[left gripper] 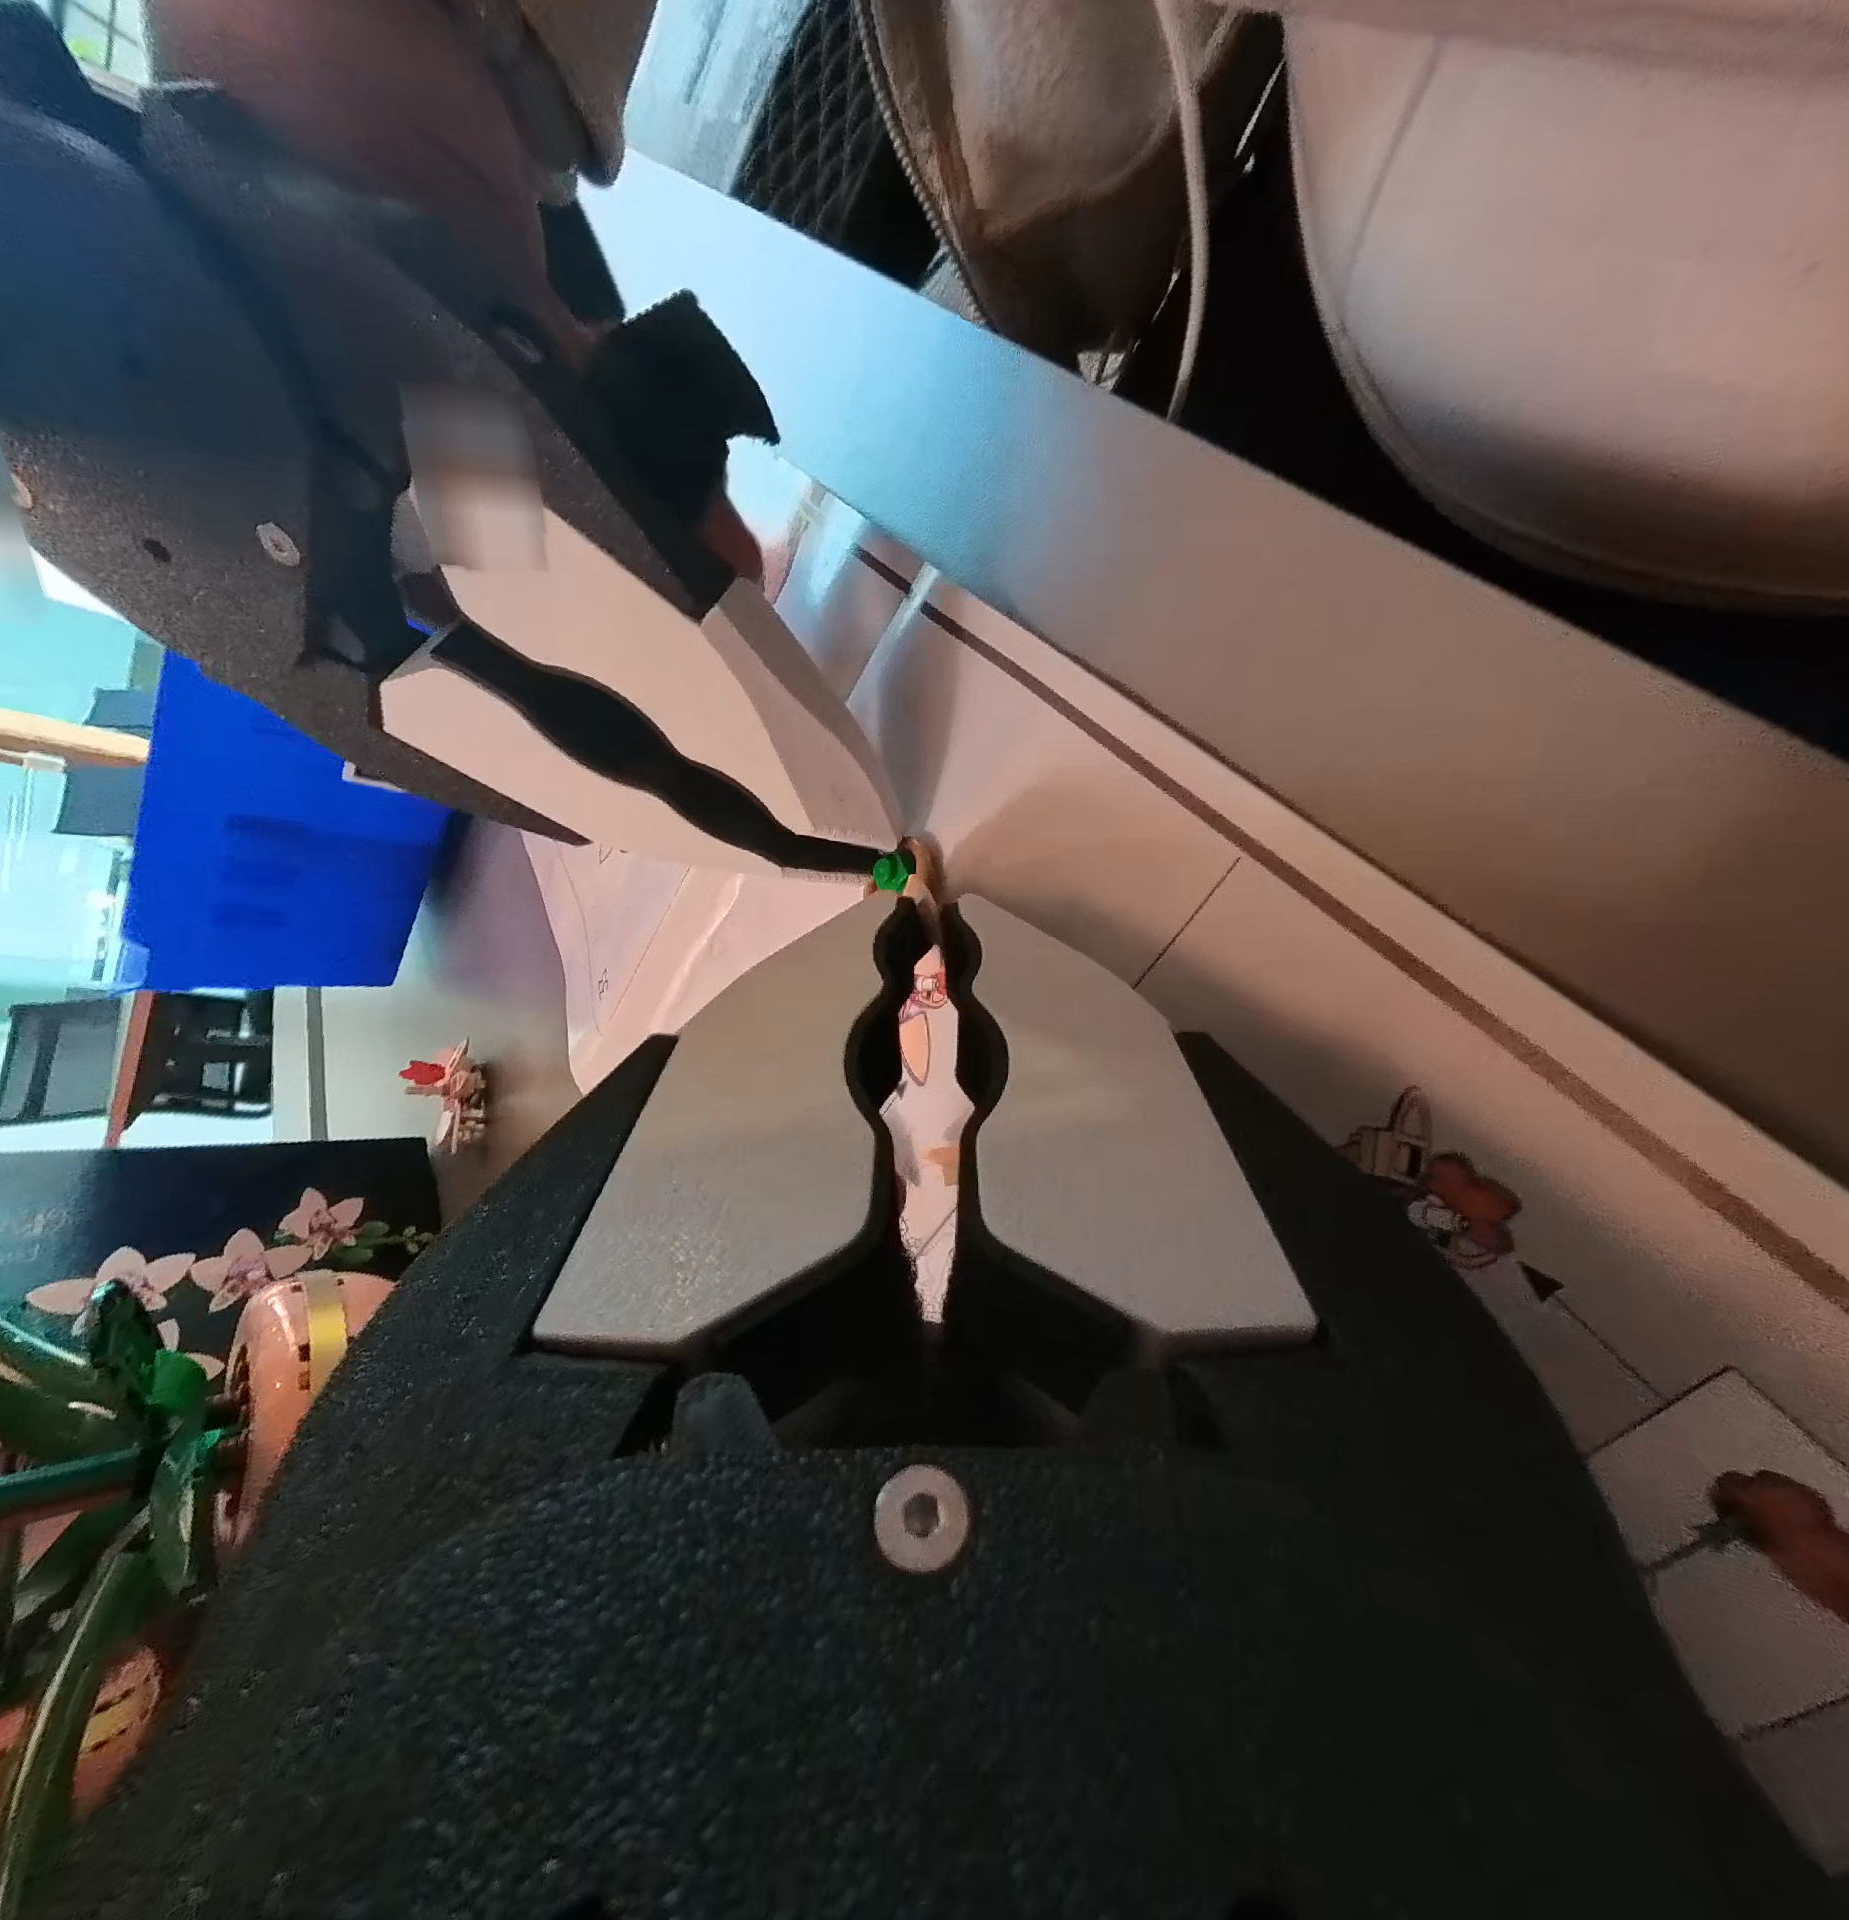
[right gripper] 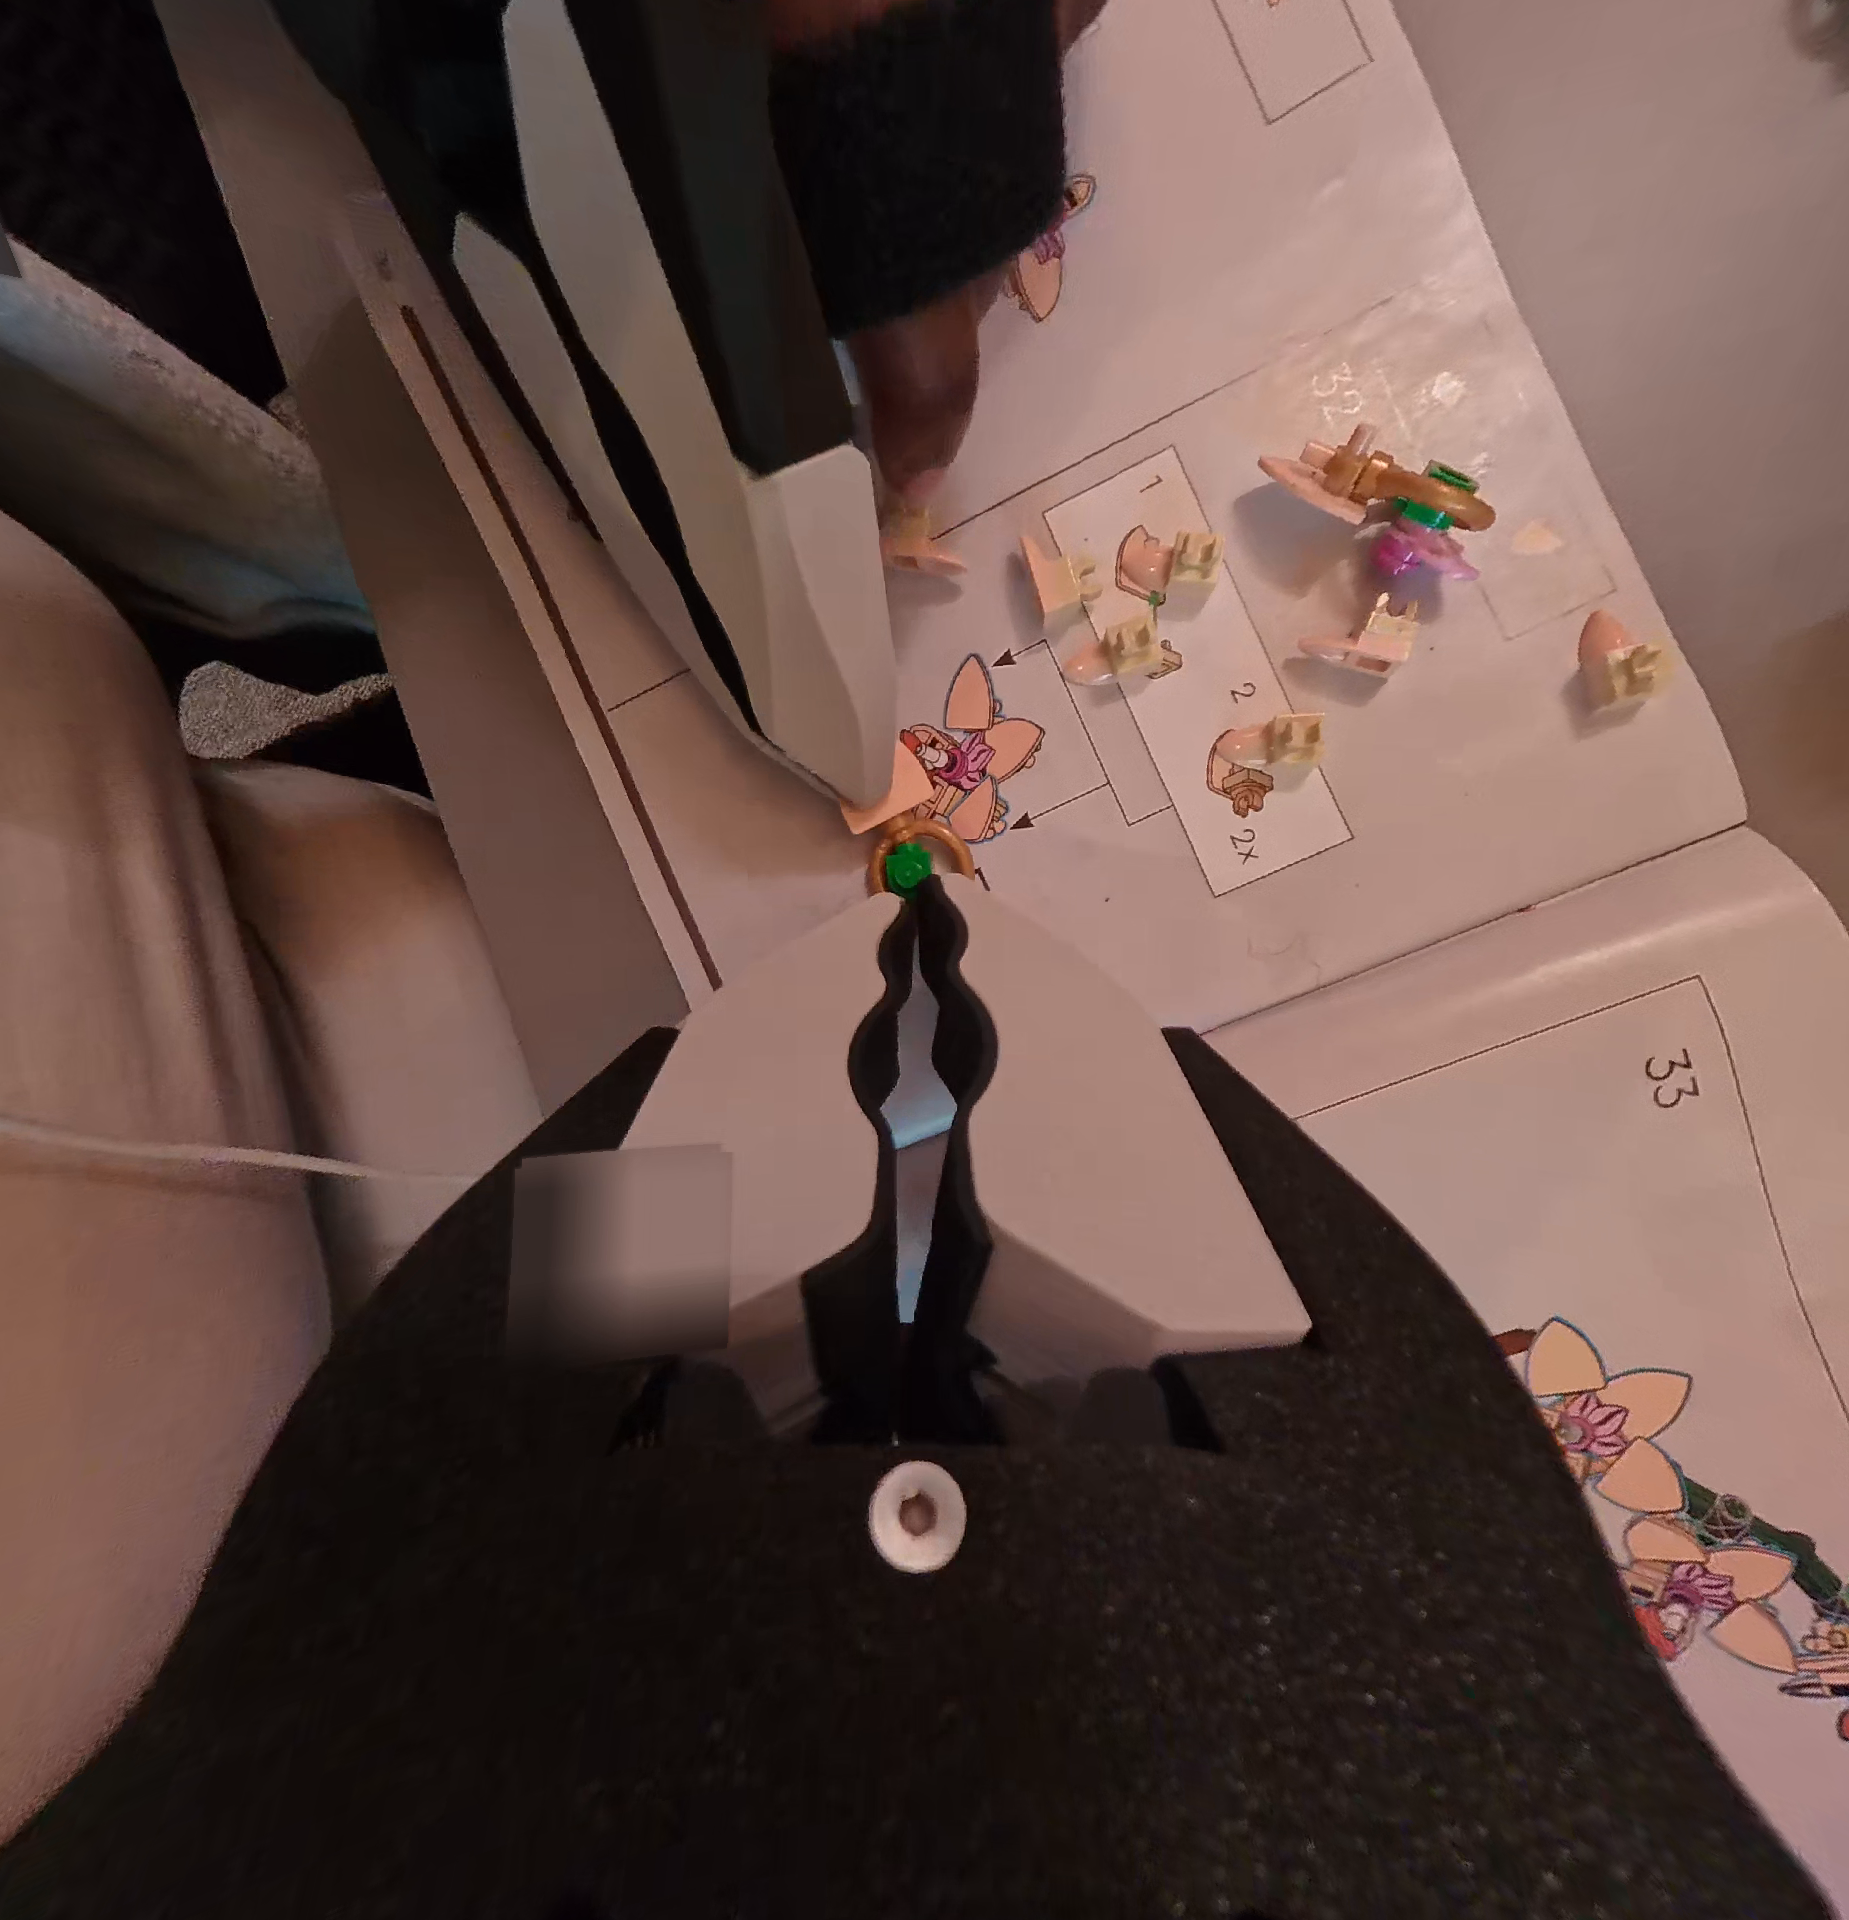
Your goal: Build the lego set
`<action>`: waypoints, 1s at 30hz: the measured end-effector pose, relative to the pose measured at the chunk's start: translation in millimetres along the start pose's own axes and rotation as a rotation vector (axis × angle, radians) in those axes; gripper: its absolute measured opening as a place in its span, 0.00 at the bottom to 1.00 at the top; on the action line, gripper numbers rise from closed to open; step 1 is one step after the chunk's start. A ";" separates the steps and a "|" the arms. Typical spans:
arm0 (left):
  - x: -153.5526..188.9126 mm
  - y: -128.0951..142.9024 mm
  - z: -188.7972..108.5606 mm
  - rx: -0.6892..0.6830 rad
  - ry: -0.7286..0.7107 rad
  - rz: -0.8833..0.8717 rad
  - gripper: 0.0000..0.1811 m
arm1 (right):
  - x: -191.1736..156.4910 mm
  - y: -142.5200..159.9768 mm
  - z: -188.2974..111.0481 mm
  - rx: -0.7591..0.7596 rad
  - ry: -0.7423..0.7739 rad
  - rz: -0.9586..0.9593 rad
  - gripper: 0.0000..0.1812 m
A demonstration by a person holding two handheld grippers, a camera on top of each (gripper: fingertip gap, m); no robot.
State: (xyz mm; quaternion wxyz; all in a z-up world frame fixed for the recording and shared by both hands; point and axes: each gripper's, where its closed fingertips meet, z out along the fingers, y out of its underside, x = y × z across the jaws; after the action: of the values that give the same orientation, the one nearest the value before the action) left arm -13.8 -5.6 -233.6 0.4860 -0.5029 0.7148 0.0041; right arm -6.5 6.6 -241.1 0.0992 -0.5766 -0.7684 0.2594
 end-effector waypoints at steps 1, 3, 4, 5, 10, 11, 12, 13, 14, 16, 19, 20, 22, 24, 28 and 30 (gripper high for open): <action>0.0 -0.2 0.1 0.011 0.008 -0.003 0.03 | 0.2 0.0 0.0 -0.008 -0.005 -0.014 0.00; 0.3 -1.0 0.5 0.030 0.022 -0.006 0.03 | 0.8 -0.3 0.0 -0.027 -0.016 -0.038 0.00; 0.5 -1.7 0.8 0.040 0.027 -0.005 0.03 | 1.2 -0.3 0.0 -0.037 -0.022 -0.051 0.00; 0.8 -2.6 1.2 0.052 0.031 -0.007 0.02 | 1.5 -0.5 0.1 -0.046 -0.027 -0.063 0.00; 4.9 -6.7 3.3 0.084 0.056 -0.029 0.01 | 3.2 -2.4 1.1 -0.074 -0.072 -0.134 0.00; 4.8 -6.6 3.1 0.086 0.057 -0.039 0.01 | 3.1 -2.4 1.3 -0.089 -0.088 -0.146 0.00; 4.8 -6.3 2.9 0.083 0.058 -0.043 0.01 | 3.3 -2.7 1.5 -0.103 -0.098 -0.161 0.00; 4.7 -5.9 2.4 0.079 0.059 -0.049 0.02 | 3.6 -3.3 1.9 -0.115 -0.104 -0.178 0.00; 4.8 -5.7 2.1 0.079 0.060 -0.063 0.02 | 3.7 -3.6 2.1 -0.122 -0.110 -0.201 0.00; 4.7 -5.5 1.8 0.097 0.065 -0.097 0.02 | 3.9 -4.0 2.4 -0.129 -0.126 -0.262 0.00; 5.0 -4.9 1.2 0.107 0.097 -0.129 0.02 | 4.6 -4.7 3.0 -0.154 -0.161 -0.344 0.00; 5.2 -4.7 1.1 0.107 0.113 -0.148 0.02 | 4.7 -4.8 3.2 -0.167 -0.178 -0.375 0.00; 5.4 -4.0 0.8 0.103 0.141 -0.187 0.02 | 5.2 -5.6 3.7 -0.184 -0.213 -0.444 0.00; 5.6 -3.1 0.5 0.099 0.163 -0.218 0.02 | 5.5 -6.3 4.2 -0.201 -0.244 -0.469 0.00; 6.2 -2.5 0.4 0.100 0.205 -0.259 0.02 | 5.3 -6.6 5.0 -0.221 -0.286 -0.502 0.00; 6.4 -2.4 0.5 0.101 0.225 -0.278 0.01 | 5.5 -6.7 5.1 -0.231 -0.289 -0.537 0.00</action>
State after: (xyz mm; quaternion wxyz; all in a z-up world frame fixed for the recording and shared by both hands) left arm -11.9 -11.1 -237.1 0.4235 -0.5690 0.6876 -0.1552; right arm -16.1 9.0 -242.7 -0.0119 -0.3180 -0.9235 0.2141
